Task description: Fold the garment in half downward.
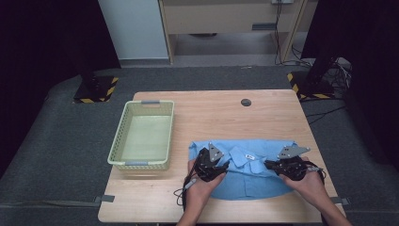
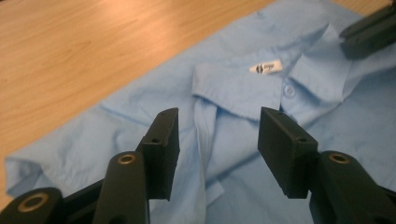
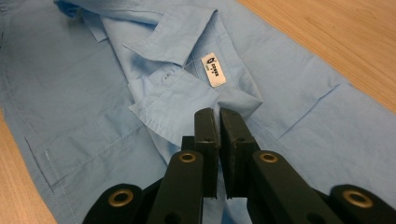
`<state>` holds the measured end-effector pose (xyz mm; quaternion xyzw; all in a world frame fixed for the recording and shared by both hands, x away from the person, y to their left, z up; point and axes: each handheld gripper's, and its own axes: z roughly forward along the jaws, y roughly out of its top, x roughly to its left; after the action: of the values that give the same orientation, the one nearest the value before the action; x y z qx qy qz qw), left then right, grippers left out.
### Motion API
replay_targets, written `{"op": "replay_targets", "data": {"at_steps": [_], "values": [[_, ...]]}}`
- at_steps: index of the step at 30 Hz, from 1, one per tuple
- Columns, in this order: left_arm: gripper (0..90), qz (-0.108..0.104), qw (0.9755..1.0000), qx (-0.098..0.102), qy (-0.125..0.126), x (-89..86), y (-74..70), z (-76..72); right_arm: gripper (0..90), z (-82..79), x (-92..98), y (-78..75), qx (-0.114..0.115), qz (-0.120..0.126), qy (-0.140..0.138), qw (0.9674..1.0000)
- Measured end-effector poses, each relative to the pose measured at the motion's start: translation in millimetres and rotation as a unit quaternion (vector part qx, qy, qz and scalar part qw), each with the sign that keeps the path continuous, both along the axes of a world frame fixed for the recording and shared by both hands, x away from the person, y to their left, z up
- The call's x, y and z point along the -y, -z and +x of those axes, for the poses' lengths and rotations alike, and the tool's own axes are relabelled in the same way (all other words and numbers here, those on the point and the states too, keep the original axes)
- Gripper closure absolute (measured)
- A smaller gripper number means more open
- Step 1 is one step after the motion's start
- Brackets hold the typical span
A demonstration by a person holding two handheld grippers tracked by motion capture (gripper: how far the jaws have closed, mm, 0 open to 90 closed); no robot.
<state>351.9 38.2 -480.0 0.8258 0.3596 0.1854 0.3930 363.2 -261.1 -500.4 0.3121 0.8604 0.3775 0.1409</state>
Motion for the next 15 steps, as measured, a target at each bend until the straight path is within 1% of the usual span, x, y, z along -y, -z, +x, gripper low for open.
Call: {"op": "replay_targets", "data": {"at_steps": [2,4,5,6,7,8,9,10,11,13,15], "values": [[48.6,-0.006,1.0000,0.000,-0.001,3.1,-2.8,6.4,86.4,0.6,-0.5,0.8,0.000,-0.002,0.000,1.0000],[48.3,-0.012,0.9999,-0.010,-0.001,7.1,-3.0,15.4,86.4,0.8,-1.0,1.1,0.000,-0.003,0.000,1.0000],[47.7,-0.011,0.9999,-0.012,-0.001,9.5,-2.5,20.0,86.3,1.7,-1.3,0.6,0.002,-0.007,0.002,1.0000],[47.6,-0.007,0.9997,-0.022,0.004,15.7,-0.4,28.3,86.3,2.2,-1.1,0.2,0.001,-0.004,0.003,1.0000],[47.6,-0.006,0.9997,-0.024,0.007,18.8,0.6,31.5,86.3,2.4,-1.1,-0.2,0.001,-0.002,0.003,1.0000],[47.5,-0.006,0.9997,-0.024,0.007,18.8,0.6,31.5,86.3,2.4,-1.1,-0.2,0.001,-0.002,0.003,1.0000],[47.4,0.007,0.9996,-0.027,0.008,25.2,2.6,38.0,86.4,2.5,-1.3,0.0,0.001,-0.004,0.002,1.0000],[47.7,0.010,0.9996,-0.027,0.008,28.2,3.6,41.1,86.3,2.6,-1.5,0.7,0.001,-0.005,0.002,1.0000],[48.1,0.010,0.9996,-0.027,0.008,28.2,3.6,41.1,86.3,2.6,-1.5,0.7,0.001,-0.005,0.002,1.0000],[49.2,0.019,0.9993,-0.031,0.006,36.3,8.5,51.8,86.3,2.6,-1.6,2.7,0.001,-0.009,0.000,1.0000],[49.2,0.022,0.9992,-0.034,0.004,37.7,10.3,54.5,86.3,2.6,-1.2,4.1,-0.001,-0.008,0.000,1.0000]]}}
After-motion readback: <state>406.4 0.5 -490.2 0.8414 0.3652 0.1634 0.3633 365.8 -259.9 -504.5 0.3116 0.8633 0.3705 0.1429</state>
